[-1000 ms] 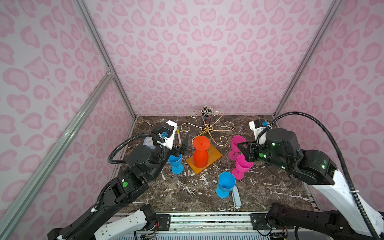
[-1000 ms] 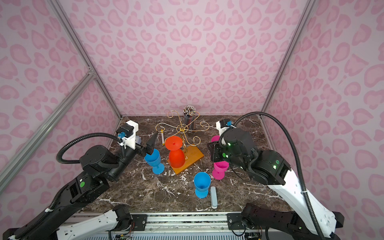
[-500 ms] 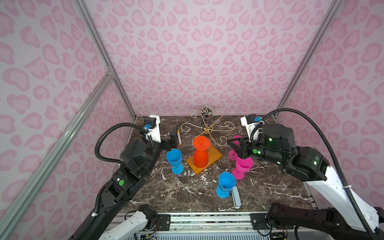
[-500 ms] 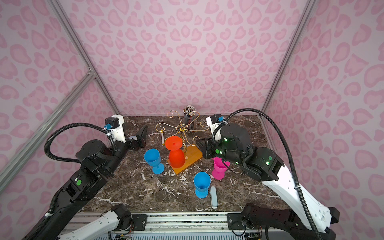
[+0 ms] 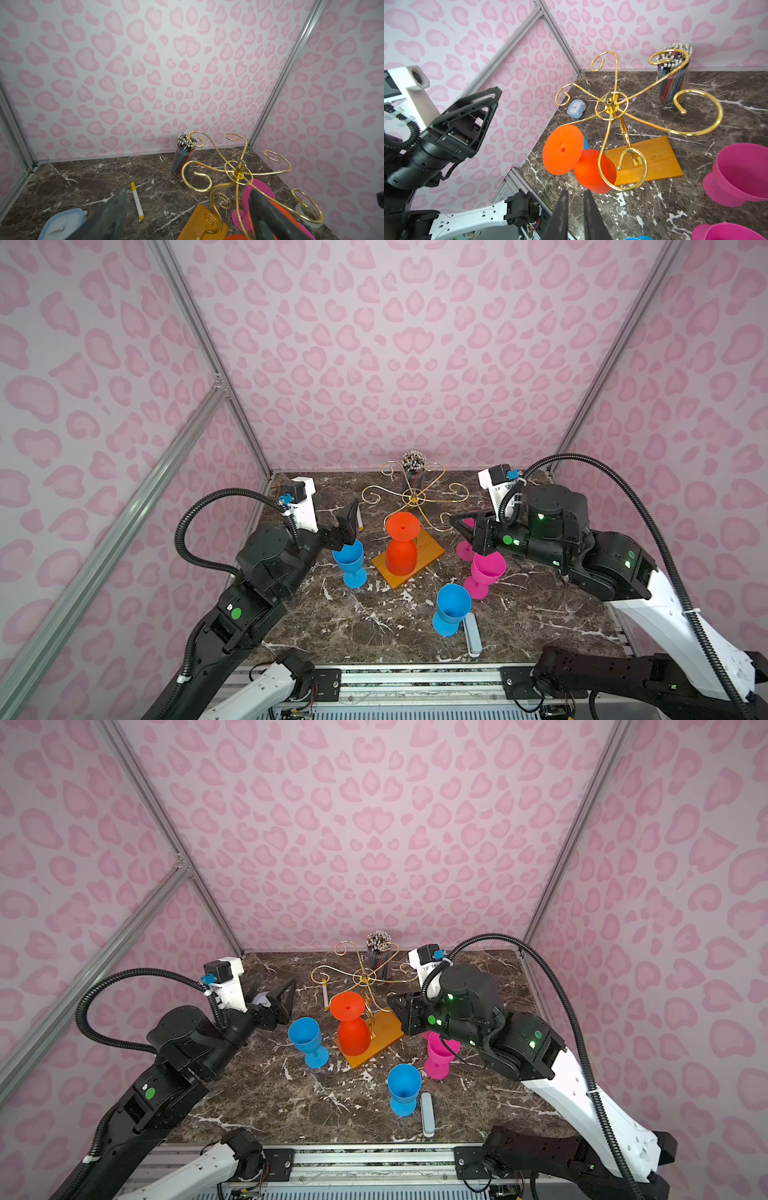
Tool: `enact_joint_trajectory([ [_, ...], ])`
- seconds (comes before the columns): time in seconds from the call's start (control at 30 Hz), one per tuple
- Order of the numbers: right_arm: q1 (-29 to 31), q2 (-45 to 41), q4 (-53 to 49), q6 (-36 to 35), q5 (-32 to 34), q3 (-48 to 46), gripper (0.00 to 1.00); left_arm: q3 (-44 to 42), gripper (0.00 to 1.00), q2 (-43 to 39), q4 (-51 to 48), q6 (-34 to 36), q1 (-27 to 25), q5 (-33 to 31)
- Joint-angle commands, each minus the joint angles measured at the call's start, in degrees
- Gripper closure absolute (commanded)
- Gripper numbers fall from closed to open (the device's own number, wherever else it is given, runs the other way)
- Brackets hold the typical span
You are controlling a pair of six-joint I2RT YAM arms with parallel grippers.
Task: Take the wine glass off the wine glass rack
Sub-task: 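Lift the right gripper away from the blue glass toward the rack, then reach the right gripper to the red glass foot on the rack and close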
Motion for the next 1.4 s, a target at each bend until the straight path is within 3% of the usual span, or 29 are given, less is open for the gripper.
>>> enact_joint_trajectory([
  [0.0,0.6,1.1,0.8,-1.4,-0.7,0.7,0.83,0.2,0.10,-0.2,-0.2,-2.0,0.1,3.3],
  [0.57,7.3,4.6,-3.6,-4.8,3.5,5.6,0.84,-2.3,0.15,-6.1,-4.9,-13.9,0.0,9.4],
  [0.73,12.6,5.1,-5.8,-8.1,10.2,6.0,0.85,-2.1,0.16,-8.0,-7.7,-17.1,-0.1,9.0],
  [0.87,22.7,6.0,-8.8,-18.7,24.3,7.5,0.84,-3.9,0.17,-9.4,-8.1,-19.7,-0.1,6.6],
  [1.0,31.3,4.1,-2.5,-36.7,34.9,0.6,0.81,-3.7,0.17,-9.2,-9.6,-19.7,-0.1,5.4],
  [1.23,34.5,-2.2,18.9,-62.7,43.2,-18.1,0.79,-5.9,0.15,-10.0,-8.4,-18.9,0.0,3.7],
  [1.37,34.4,-4.7,32.6,-77.1,44.4,-27.6,0.79,-6.2,0.14,-10.2,-8.3,-17.6,0.0,2.9],
])
